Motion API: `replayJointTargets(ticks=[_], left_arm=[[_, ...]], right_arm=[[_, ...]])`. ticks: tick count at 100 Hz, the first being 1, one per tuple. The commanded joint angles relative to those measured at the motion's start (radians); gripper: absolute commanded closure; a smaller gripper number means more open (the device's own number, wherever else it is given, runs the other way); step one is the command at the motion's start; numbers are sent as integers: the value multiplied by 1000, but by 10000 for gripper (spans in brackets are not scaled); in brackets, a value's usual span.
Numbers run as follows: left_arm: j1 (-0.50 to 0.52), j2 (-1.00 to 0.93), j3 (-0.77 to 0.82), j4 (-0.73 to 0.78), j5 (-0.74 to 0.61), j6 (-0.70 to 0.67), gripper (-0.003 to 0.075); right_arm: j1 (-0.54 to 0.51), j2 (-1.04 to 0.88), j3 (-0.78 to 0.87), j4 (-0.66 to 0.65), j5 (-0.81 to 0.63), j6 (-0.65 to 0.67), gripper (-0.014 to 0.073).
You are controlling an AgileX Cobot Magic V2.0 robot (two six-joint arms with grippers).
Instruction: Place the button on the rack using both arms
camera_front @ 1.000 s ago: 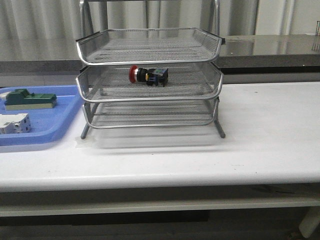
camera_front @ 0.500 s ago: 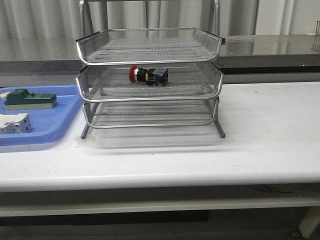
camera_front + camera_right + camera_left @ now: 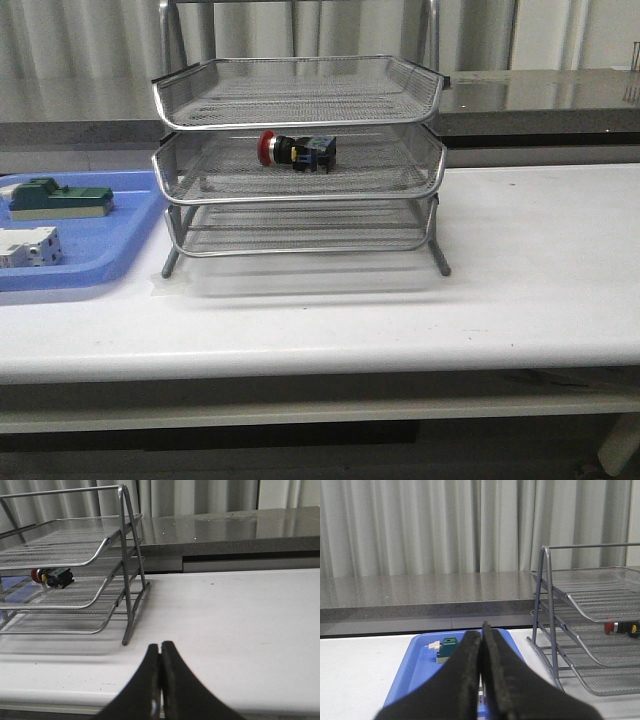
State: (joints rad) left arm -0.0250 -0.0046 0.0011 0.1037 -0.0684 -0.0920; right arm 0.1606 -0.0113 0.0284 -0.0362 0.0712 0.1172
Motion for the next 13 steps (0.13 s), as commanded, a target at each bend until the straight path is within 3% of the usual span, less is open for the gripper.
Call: replayJointTargets(ticks=[1,13], left_arm=[[2,-31,45,-11,-76,-10,716],[2,-31,45,-11,-76,-10,716]], right_arm=[[-5,-18,-16,-14,-87,-3,651],[-5,-18,-16,-14,-87,-3,651]])
